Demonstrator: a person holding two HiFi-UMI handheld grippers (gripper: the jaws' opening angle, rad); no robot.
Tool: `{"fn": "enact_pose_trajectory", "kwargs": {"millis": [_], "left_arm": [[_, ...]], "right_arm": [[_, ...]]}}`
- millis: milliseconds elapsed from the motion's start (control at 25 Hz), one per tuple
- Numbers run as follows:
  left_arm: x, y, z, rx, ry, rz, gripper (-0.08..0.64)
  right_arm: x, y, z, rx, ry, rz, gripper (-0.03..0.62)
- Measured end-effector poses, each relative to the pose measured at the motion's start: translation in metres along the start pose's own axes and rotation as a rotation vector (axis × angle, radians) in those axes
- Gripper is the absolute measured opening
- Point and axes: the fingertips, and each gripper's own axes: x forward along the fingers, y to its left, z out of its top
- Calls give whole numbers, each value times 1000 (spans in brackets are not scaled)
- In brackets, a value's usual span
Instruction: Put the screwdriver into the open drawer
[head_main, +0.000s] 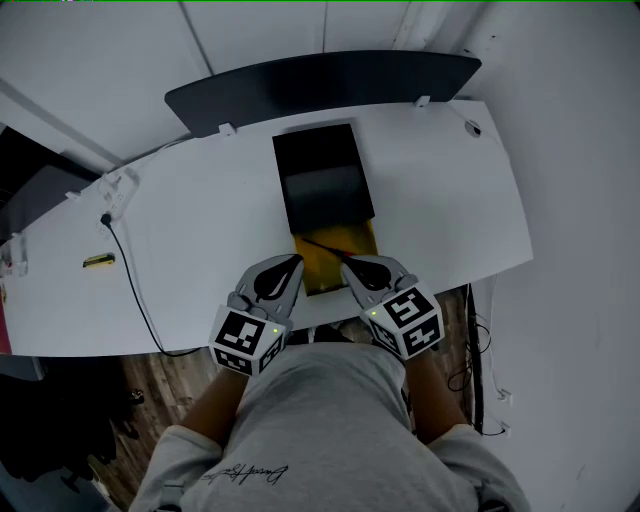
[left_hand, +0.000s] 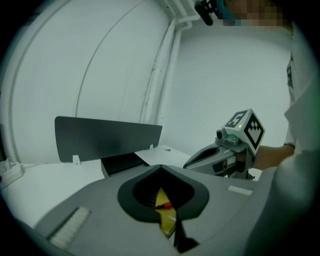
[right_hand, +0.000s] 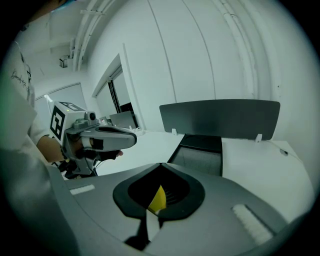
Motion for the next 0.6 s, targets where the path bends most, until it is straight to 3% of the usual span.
{"fn": "enact_pose_trajectory", "kwargs": {"millis": [600], "left_arm": [[-3,-4,4,5,-2,3,0]], "right_arm": [[0,3,3,-9,4,22,14]]}}
